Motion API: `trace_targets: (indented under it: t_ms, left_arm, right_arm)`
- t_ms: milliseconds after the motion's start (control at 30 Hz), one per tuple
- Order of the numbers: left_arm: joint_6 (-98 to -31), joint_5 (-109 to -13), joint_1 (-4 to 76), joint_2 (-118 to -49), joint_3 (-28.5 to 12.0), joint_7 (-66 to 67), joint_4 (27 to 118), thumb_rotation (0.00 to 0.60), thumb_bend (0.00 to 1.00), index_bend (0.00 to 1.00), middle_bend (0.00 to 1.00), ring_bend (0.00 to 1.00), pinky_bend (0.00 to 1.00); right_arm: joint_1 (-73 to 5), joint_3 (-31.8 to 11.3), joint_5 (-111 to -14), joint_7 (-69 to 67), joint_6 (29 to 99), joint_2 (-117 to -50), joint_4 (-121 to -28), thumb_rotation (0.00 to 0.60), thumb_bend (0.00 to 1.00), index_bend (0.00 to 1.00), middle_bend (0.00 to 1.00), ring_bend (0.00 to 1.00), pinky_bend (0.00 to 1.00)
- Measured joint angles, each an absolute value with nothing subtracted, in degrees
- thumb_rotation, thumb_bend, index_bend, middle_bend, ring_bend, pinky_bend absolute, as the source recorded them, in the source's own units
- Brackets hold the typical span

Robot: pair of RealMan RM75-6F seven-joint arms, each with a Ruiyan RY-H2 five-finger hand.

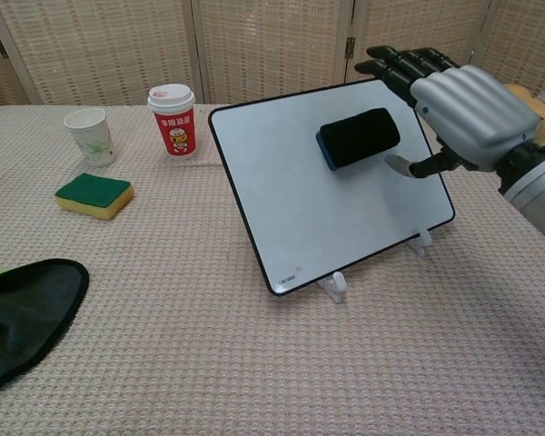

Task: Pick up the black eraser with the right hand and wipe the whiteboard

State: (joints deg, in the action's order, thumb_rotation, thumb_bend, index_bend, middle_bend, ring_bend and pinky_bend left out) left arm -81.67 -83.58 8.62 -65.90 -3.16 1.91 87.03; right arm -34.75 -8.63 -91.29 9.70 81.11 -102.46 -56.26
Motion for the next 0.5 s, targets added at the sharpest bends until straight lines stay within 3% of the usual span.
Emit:
trace_targets:
  t_ms: [200, 333, 500]
  left_arm:
    - [-83.3, -84.8, 8.3, -66.6, -2.9, 4.0, 87.1, 0.600, 0.35, 0.00, 0.00, 0.00, 0.00]
    - [-85.5, -86.4, 7.6, -67.1, -2.5, 5.2, 87.4, 0.600, 0.35, 0.00, 0.00, 0.00, 0.00]
    - [-88.0, -88.3, 6.4, -67.8, -1.8, 7.8, 88.1, 0.600, 0.35, 0.00, 0.00, 0.00, 0.00]
  right_arm:
    - [-27.8, -5.0, -89.1, 13.9, 82.7, -90.5, -75.5, 0.600, 0.34, 0.00, 0.00, 0.00, 0.00]
    - [-20.7, -0.7, -85.9, 17.7, 84.4, -78.2, -90.0, 0.600, 0.34, 0.00, 0.00, 0.00, 0.00]
    - [-10.8, 3.8, -83.7, 16.5, 88.5, -69.0, -95.3, 0.600, 0.34, 0.00, 0.00, 0.00, 0.00]
